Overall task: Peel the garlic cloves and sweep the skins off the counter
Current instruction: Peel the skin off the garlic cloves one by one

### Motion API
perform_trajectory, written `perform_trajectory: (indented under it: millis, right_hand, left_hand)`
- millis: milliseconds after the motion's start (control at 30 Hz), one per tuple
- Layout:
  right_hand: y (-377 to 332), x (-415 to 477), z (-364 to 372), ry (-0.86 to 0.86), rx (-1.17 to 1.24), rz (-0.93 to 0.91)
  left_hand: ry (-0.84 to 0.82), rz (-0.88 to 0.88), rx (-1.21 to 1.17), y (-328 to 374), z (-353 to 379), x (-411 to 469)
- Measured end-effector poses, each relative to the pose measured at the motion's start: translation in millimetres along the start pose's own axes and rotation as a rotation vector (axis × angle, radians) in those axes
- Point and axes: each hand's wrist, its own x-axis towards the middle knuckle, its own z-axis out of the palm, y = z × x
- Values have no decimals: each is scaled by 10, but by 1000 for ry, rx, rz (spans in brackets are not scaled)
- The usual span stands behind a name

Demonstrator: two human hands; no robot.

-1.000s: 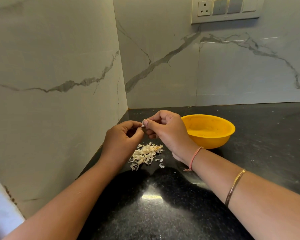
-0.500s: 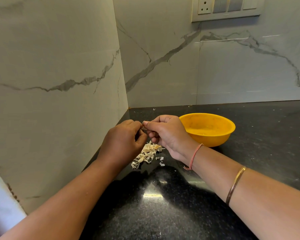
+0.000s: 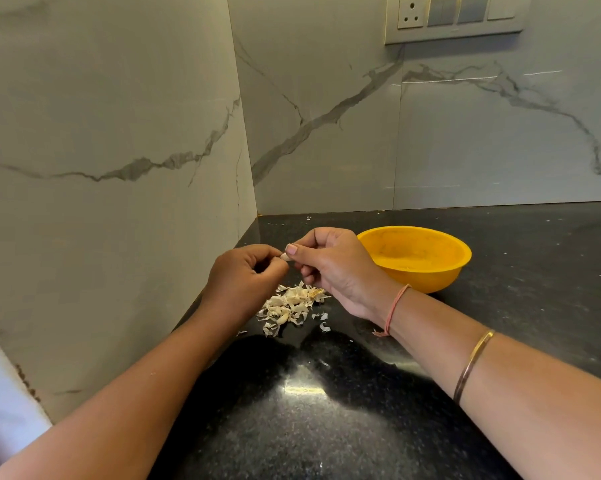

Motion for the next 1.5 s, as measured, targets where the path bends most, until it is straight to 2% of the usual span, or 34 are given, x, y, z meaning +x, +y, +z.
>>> perform_trajectory:
  millis: [100,200,467,700,933,1200,1500]
  right_hand:
    - [27,14,-6,15,24,-43]
    - [51,30,-11,32,33,-59]
    - [51,42,-37,-78,35,-16]
    - [67,30,-28,-85,-47,-59]
    - [52,21,-54,-78,-18,-93]
    - [59,20,-49,-29,-34,-123]
    - [80,28,-21,37,-333,-317]
  left_hand:
    - [-45,-61,-144,31,-4,1]
    - [-46,-41,-131,55,0,-7]
    - [6,-18,-73,21,-10,12]
    - [179,-116,-105,-34,-64,89]
    - [154,-76,32,-56,-49,92]
    - [89,-23,-127,10,-52,67]
    - [56,-74,-159,-8,-28,66]
